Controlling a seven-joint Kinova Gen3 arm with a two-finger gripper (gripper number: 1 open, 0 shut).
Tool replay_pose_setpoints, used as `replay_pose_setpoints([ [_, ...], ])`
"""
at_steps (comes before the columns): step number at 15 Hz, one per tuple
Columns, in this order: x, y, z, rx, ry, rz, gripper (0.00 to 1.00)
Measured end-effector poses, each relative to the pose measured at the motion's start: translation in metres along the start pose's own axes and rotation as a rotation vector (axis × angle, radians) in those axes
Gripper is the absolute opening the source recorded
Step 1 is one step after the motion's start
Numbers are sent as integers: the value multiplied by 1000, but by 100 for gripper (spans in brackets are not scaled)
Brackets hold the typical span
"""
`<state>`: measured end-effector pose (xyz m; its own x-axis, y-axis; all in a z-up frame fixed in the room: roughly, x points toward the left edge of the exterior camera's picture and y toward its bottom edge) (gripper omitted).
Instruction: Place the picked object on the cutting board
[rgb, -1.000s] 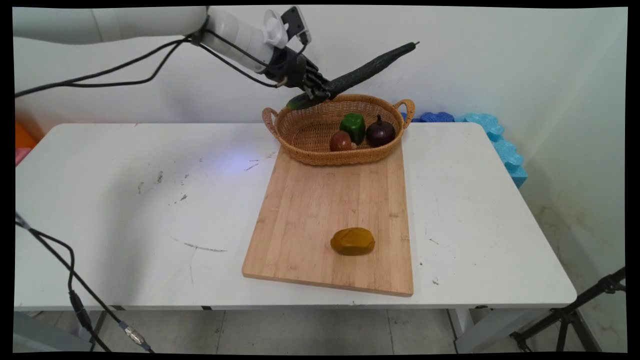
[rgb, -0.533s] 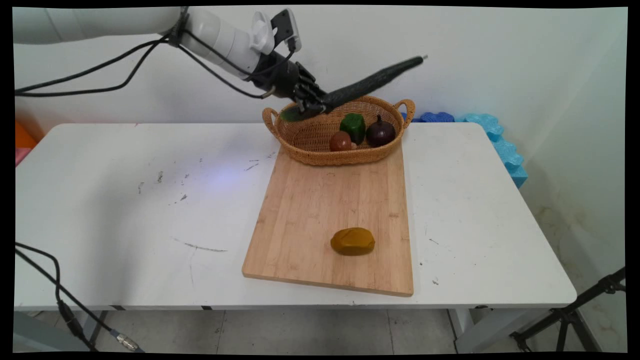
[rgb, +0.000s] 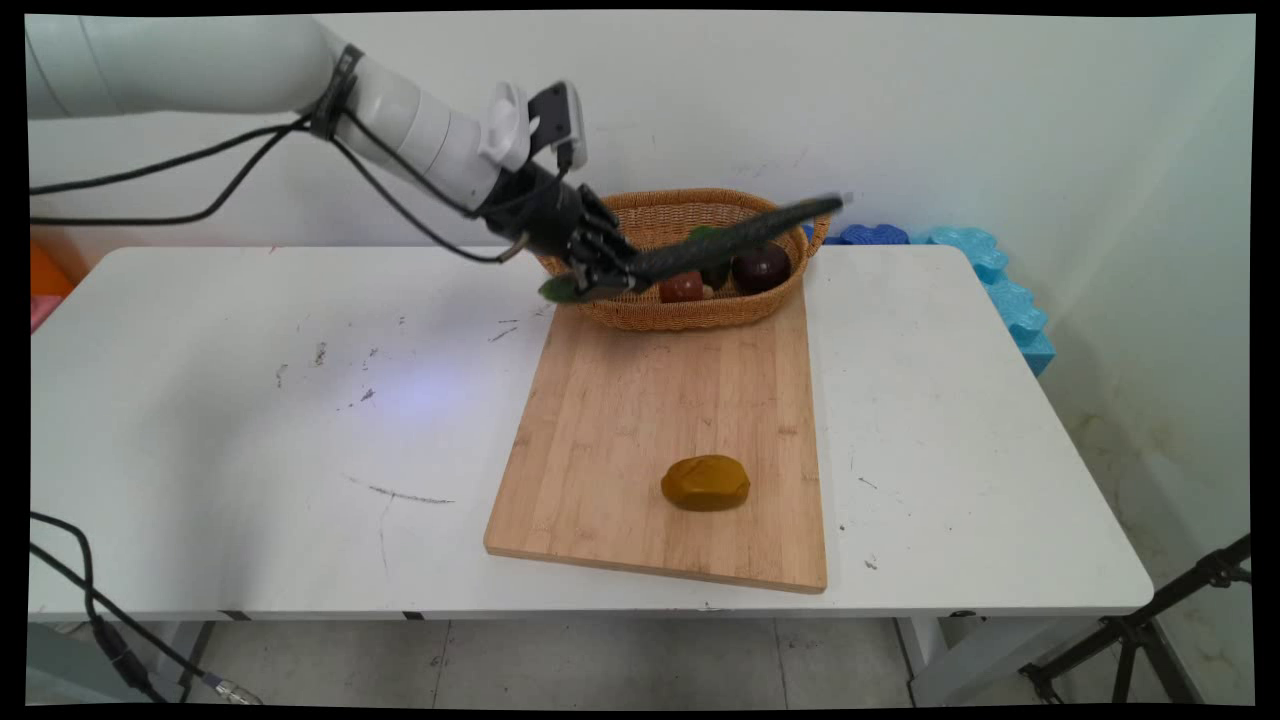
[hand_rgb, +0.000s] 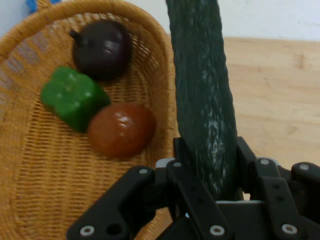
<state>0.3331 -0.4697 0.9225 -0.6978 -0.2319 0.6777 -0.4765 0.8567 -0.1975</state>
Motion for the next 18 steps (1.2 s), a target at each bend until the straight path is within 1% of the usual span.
replay_pose_setpoints([
  [5, -18, 28, 17, -36, -51, -8, 0],
  [8, -28, 40, 31, -50, -80, -11, 0],
  [12, -39, 49, 51, -64, -108, -6, 0],
  [18, -50, 53, 71, -73, -131, 9, 0],
])
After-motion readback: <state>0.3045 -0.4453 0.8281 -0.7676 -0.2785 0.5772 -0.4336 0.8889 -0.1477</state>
